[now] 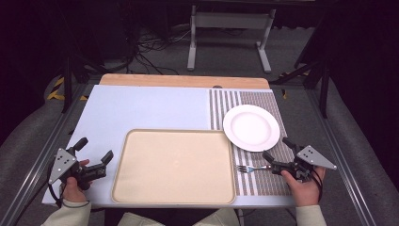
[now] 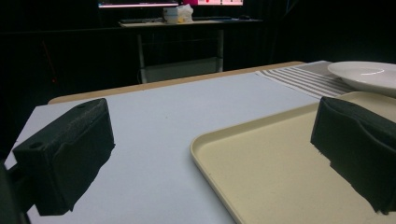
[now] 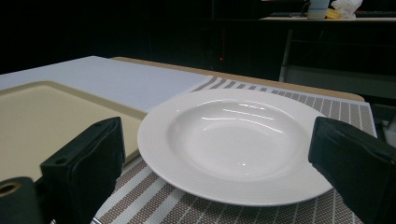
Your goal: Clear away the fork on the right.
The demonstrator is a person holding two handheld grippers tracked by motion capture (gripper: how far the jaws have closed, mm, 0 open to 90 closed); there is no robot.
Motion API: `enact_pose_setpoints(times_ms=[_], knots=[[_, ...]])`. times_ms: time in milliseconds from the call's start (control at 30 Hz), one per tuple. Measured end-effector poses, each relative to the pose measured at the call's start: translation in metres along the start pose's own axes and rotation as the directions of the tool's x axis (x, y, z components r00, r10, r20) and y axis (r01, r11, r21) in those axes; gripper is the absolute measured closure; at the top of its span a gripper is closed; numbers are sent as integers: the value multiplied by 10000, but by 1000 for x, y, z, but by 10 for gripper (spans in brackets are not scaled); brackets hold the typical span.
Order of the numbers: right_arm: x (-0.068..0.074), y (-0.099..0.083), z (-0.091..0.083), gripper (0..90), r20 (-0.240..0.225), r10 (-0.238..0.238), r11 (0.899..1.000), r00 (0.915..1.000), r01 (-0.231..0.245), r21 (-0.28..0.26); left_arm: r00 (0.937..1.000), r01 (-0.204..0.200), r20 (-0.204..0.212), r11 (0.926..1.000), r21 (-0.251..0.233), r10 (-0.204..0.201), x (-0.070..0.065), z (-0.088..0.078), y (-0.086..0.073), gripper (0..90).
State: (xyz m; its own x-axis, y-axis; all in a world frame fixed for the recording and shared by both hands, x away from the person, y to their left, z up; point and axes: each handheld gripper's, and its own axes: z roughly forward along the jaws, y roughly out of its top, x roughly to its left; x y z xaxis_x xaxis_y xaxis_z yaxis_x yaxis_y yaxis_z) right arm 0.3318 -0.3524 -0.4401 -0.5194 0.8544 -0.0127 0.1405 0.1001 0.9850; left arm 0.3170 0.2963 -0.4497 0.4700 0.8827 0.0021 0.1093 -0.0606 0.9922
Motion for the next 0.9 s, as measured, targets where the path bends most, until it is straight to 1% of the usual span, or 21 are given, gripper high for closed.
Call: enact_pose_setpoints(times_ms=[267,300,433,500,667,733,833,900], knots=[[2,2,0,41,-223,-22,10000,9997,22,-1,10000,-45,-34,10000,-17,45,-1,0,0,0],[3,2,0,41,-239,-104,9999,9997,105,29,10000,-24,-33,10000,-14,24,-1,0,0,0],[3,3,-1,41,-253,-136,9999,9996,136,21,10000,-65,-64,10000,3,65,0,-1,0,0],[3,4,-1,41,-184,-189,9998,9997,191,90,10000,-53,-70,10000,1,53,0,-1,0,0],[6,6,1,43,-293,-290,9994,9991,296,180,9999,-78,-97,10000,38,79,0,-1,0,0],[7,9,2,46,-346,-256,9994,9991,263,220,9999,-91,-105,10000,23,91,-1,-1,0,0],[8,18,3,49,-218,-488,9976,9986,498,485,9999,-149,-87,9999,53,149,-1,-2,1,0],[8,24,5,50,-287,-480,9978,9984,493,446,9999,-144,-77,9999,72,145,-1,-2,1,0]])
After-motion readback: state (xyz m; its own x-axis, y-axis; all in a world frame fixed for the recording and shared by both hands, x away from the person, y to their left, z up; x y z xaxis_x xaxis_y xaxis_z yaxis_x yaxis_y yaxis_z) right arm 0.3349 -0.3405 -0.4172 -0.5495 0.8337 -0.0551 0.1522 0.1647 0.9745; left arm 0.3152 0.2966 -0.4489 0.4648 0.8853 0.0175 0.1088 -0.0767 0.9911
